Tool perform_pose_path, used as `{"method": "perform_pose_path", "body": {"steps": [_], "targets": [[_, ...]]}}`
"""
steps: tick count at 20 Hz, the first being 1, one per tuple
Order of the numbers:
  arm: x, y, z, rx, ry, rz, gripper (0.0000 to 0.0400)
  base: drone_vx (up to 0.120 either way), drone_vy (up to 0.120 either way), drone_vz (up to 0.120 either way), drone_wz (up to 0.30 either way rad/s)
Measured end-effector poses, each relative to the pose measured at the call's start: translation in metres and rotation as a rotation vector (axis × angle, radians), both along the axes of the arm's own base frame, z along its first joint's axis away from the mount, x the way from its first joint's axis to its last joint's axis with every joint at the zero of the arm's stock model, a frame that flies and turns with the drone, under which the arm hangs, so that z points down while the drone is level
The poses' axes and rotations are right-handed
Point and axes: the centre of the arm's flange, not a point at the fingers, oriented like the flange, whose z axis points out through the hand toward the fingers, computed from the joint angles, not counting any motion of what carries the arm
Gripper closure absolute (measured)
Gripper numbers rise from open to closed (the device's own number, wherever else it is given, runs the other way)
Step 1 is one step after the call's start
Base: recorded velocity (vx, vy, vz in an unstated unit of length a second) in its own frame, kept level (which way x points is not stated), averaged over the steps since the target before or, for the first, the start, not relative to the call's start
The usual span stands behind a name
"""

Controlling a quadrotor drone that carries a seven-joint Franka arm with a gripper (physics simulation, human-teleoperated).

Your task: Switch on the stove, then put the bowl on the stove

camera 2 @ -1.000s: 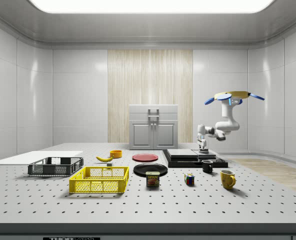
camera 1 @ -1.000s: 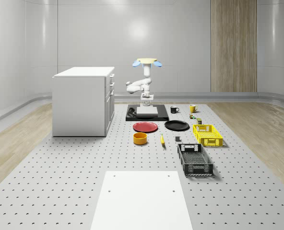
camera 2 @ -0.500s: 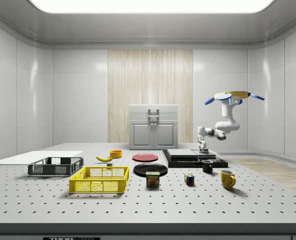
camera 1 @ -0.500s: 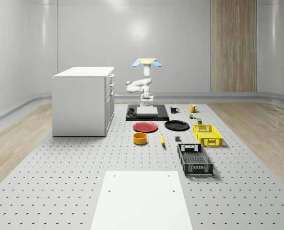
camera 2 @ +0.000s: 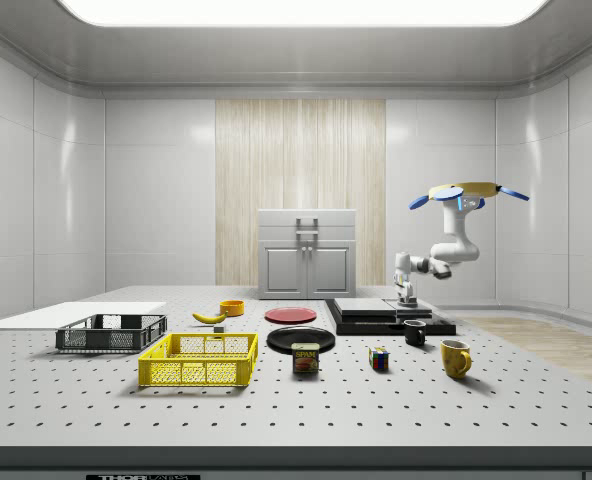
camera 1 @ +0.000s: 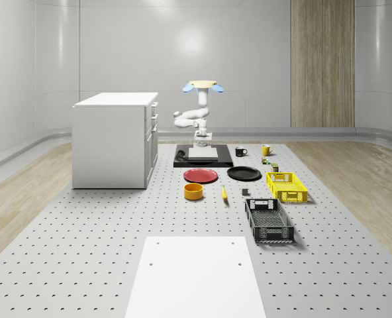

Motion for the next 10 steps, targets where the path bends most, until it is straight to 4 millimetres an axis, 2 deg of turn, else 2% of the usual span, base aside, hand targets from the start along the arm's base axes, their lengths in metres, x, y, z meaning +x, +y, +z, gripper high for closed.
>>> {"method": "perform_pose_path", "body": {"steps": [10], "targets": [[0.0,-0.0103,0.0002,0.0,0.0,0.0,0.0,0.0,0.0,0.0,0.0]]}}
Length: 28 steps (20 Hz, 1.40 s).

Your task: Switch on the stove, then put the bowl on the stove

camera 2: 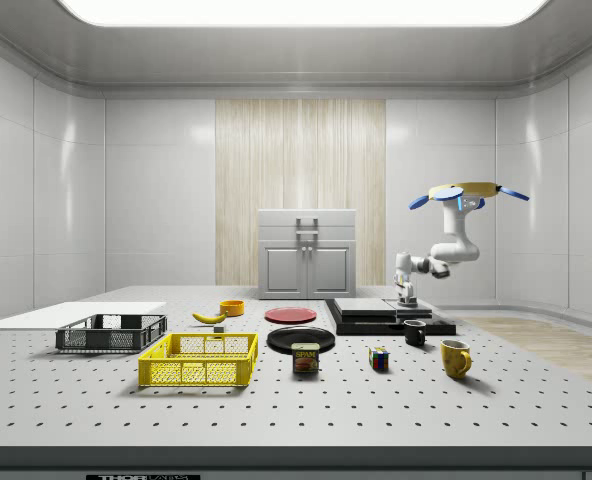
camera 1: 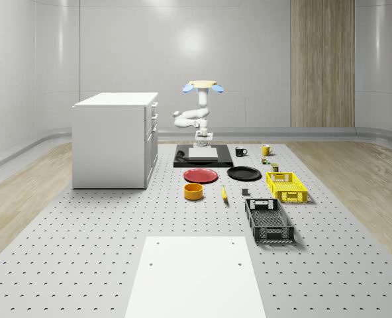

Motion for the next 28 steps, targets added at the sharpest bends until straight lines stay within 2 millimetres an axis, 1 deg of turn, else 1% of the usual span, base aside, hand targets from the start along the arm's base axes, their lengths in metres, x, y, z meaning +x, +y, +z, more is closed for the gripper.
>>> {"method": "perform_pose_path", "body": {"steps": [5,6,7,13,23,28], "targets": [[0.0,-0.006,0.0,0.001,0.0,-0.011,0.0,0.0,0.0,0.0,0.0],[0.002,-0.001,0.001,0.004,0.001,-0.046,0.0,0.0,0.0,0.0,0.0],[0.002,-0.001,0.001,0.005,0.001,-0.046,0.0,0.0,0.0,0.0,0.0],[0.001,-0.017,0.0,0.002,0.0,-0.016,0.0,0.0,0.0,0.0,0.0],[0.0,-0.03,0.0,0.0,0.0,-0.003,0.0,0.0,0.0,0.0,0.0],[0.0,-0.033,0.0,0.0,0.0,-0.001,0.0,0.0,0.0,0.0,0.0]]}}
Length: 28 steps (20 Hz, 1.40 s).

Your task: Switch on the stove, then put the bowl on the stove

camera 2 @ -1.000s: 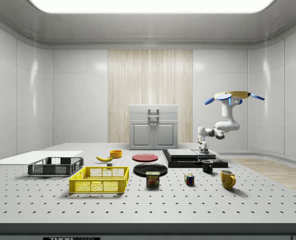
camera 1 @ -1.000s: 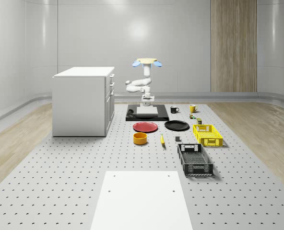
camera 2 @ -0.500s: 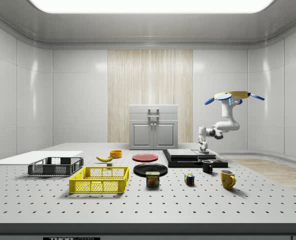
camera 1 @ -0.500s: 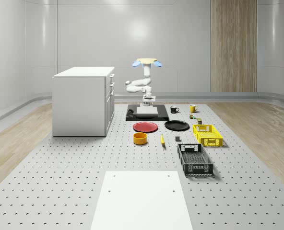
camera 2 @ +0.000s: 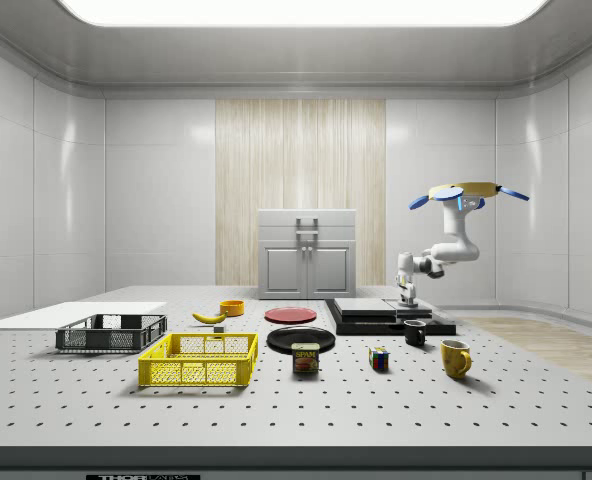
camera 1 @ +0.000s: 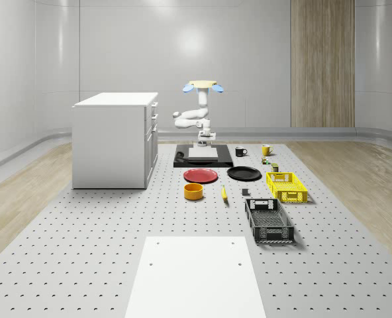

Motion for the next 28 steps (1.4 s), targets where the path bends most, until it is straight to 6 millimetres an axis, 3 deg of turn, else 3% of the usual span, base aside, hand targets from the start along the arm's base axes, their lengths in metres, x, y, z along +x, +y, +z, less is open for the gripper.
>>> {"method": "perform_pose_path", "body": {"steps": [4,7,13,19,28], "targets": [[0.0,-0.0009,0.0,0.0,0.0,0.001,0.0,0.01,0.0,0.0,0.0],[0.0,-0.0012,0.0,0.0,0.0,0.001,0.0,0.12,0.0,0.0,0.0],[0.0,-0.0014,0.0,0.0,0.0,0.001,0.0,0.12,-0.113,0.0,0.0],[0.0,-0.0015,0.0,0.0,0.0,0.001,0.0,0.12,0.0,0.067,0.0],[0.0,-0.0015,0.0,0.0,0.0,0.001,0.0,0.12,-0.013,0.0,0.0]]}}
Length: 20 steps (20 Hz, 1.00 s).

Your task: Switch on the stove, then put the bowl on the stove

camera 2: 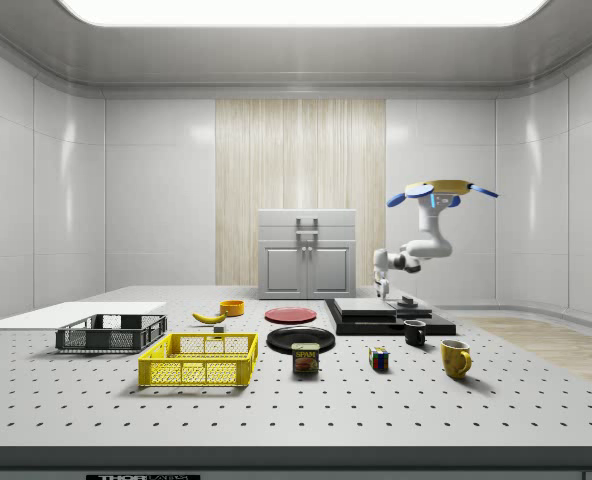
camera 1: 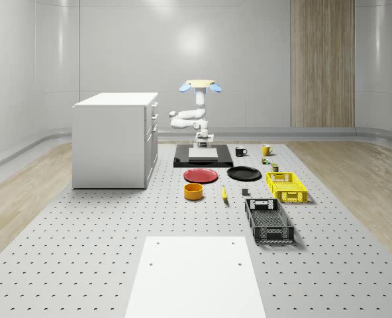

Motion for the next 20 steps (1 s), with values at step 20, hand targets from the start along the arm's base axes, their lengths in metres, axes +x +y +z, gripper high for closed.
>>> {"method": "perform_pose_path", "body": {"steps": [20], "targets": [[0.0,0.0,0.0,0.0,0.0,0.0,0.0,0.12,-0.026,0.014,0.0]]}}
